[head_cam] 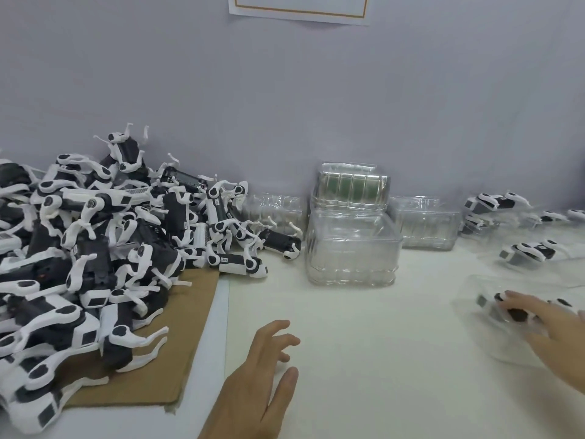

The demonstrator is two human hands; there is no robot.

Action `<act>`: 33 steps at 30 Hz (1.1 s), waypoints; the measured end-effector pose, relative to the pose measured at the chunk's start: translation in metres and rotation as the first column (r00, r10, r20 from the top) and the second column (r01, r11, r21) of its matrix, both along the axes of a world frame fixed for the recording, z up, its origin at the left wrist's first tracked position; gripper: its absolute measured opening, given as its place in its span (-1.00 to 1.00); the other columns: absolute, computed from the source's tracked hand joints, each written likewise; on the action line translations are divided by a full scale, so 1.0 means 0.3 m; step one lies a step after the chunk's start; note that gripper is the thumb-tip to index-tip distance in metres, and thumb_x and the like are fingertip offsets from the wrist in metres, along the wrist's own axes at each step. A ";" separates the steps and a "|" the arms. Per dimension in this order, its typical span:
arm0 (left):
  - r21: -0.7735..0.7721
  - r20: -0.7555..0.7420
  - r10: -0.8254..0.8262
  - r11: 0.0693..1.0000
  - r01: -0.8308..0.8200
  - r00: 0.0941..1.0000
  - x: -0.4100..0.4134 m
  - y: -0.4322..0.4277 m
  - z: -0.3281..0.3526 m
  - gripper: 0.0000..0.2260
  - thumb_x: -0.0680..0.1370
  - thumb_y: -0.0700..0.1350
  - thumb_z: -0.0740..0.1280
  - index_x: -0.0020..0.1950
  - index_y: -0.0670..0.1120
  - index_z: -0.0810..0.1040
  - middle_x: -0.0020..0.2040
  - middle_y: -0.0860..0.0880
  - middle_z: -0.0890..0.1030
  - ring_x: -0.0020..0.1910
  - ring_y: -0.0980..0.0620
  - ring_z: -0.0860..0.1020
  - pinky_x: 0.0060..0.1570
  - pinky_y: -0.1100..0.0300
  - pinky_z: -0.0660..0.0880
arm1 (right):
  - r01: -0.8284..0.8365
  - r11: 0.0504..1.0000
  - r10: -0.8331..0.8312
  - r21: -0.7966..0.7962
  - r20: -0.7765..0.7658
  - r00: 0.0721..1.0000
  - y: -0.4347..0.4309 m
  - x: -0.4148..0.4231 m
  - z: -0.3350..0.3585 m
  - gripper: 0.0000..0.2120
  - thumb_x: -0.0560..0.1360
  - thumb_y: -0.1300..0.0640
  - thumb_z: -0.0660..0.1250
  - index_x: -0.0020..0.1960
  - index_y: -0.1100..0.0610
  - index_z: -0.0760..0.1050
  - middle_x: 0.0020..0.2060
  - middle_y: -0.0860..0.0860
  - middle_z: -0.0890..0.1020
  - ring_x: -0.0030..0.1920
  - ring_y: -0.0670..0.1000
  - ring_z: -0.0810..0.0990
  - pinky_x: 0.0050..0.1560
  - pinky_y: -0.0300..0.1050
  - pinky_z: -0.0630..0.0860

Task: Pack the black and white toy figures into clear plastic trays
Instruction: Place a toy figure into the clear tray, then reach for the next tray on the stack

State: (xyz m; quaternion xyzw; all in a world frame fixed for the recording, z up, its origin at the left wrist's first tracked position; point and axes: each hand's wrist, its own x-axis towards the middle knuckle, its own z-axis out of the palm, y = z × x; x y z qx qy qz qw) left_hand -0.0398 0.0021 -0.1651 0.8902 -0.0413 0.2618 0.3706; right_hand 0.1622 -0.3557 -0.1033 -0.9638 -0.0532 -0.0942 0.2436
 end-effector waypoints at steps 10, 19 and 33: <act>0.160 -0.051 -0.014 0.987 0.022 0.999 0.031 0.004 0.001 -0.72 0.48 0.16 0.13 0.18 0.25 0.26 0.38 0.36 0.19 -0.12 0.23 0.64 -0.26 0.25 0.60 | -0.440 0.870 0.312 0.223 0.442 0.841 0.410 0.051 0.144 -0.76 0.47 0.35 0.41 0.00 0.03 0.63 -0.06 -0.19 0.66 0.00 -0.33 0.58 0.09 -0.52 0.34; 0.116 -0.037 -0.020 0.993 0.024 0.999 0.059 0.009 -0.008 -0.71 0.38 0.08 0.21 0.09 0.14 0.36 0.25 0.18 0.37 -0.32 0.34 0.60 -0.43 0.41 0.51 | -0.553 0.832 0.555 -0.048 0.080 0.828 0.710 0.211 0.170 -0.82 0.54 0.10 0.41 0.03 -0.16 0.50 -0.09 -0.21 0.60 -0.03 -0.14 0.56 0.49 0.16 0.18; -0.069 -0.261 -0.025 0.998 0.008 0.965 0.069 0.039 -0.060 -0.57 0.36 0.30 0.03 0.20 0.55 0.02 0.41 0.39 -0.04 0.22 0.36 0.44 0.03 0.53 0.31 | -0.529 0.836 0.461 0.149 0.333 0.822 0.692 0.262 0.196 -0.79 0.52 0.28 0.40 0.06 0.02 0.65 -0.14 -0.24 0.60 -0.06 -0.06 0.54 -0.05 -0.48 0.32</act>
